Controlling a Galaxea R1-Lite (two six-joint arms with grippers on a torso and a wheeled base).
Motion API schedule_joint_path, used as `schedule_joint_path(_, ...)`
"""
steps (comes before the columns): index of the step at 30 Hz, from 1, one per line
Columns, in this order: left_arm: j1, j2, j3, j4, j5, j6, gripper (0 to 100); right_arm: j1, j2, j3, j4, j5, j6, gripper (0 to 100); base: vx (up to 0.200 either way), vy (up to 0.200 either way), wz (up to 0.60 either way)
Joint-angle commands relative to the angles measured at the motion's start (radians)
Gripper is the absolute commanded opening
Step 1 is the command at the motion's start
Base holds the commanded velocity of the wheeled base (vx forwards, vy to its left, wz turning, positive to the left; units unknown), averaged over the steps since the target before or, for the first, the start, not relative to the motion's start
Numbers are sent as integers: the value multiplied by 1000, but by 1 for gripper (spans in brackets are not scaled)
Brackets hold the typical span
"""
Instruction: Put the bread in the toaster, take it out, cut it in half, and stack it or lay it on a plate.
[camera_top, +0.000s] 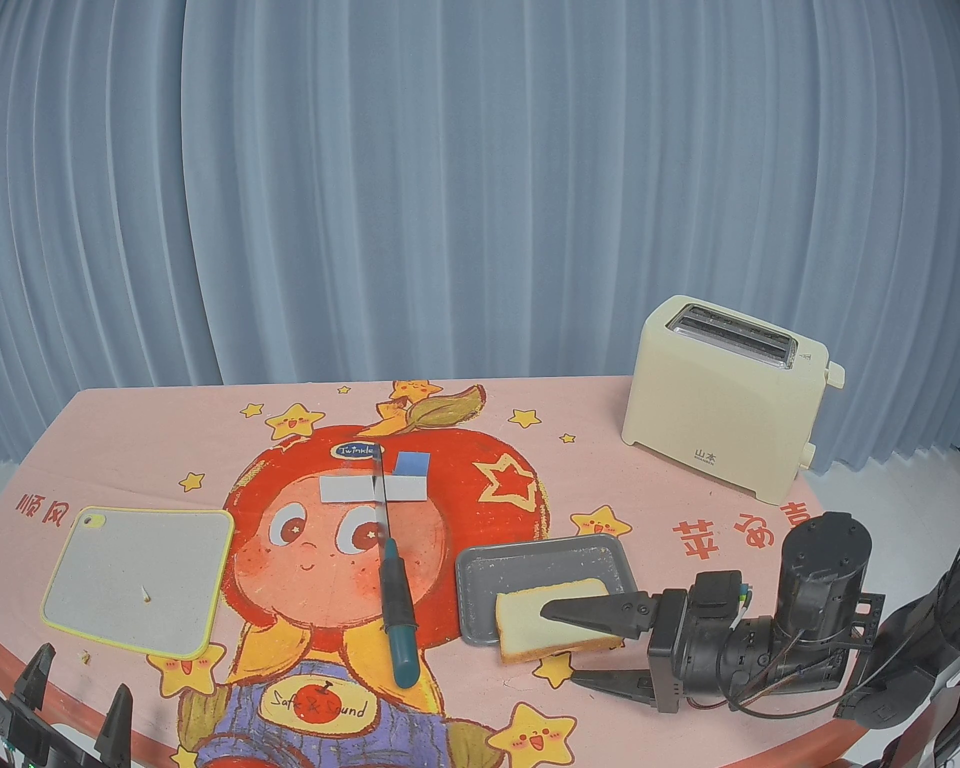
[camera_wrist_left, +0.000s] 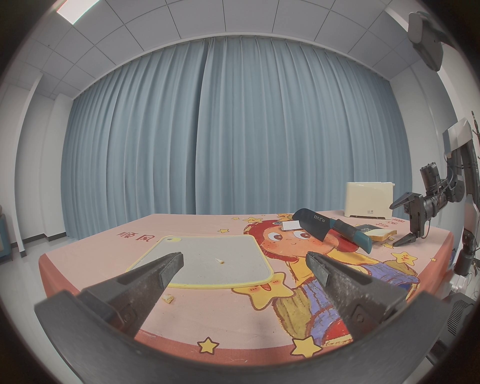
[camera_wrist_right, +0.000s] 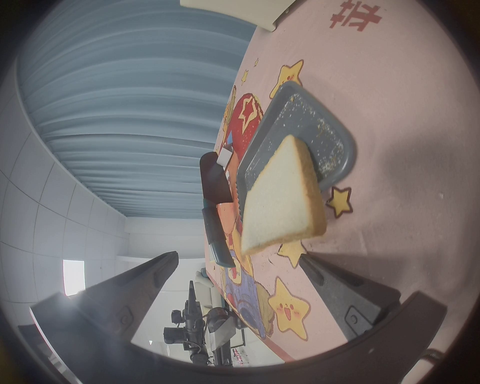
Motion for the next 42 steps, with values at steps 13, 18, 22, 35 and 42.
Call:
schedule_joint_path(13, 0, 1, 16, 0, 0, 0, 100, -62, 10, -37, 3, 1, 66, 100, 0, 0, 0)
schedule_joint_path(18, 0, 1, 16, 0, 0, 0, 100, -76, 10, -41, 3, 4, 85, 100, 0, 0, 0)
schedule_joint_path(22, 0, 1, 16, 0, 0, 0, 100, -76, 10, -41, 3, 4, 85, 100, 0, 0, 0)
schedule_joint_path(35, 0, 1, 16, 0, 0, 0, 100, -75, 65, -43, 3, 3, 86, 100, 0, 0, 0)
schedule_joint_path(42, 0, 1, 16, 0, 0, 0, 100, -67, 91, -46, 3, 0, 88, 0, 0, 0, 0)
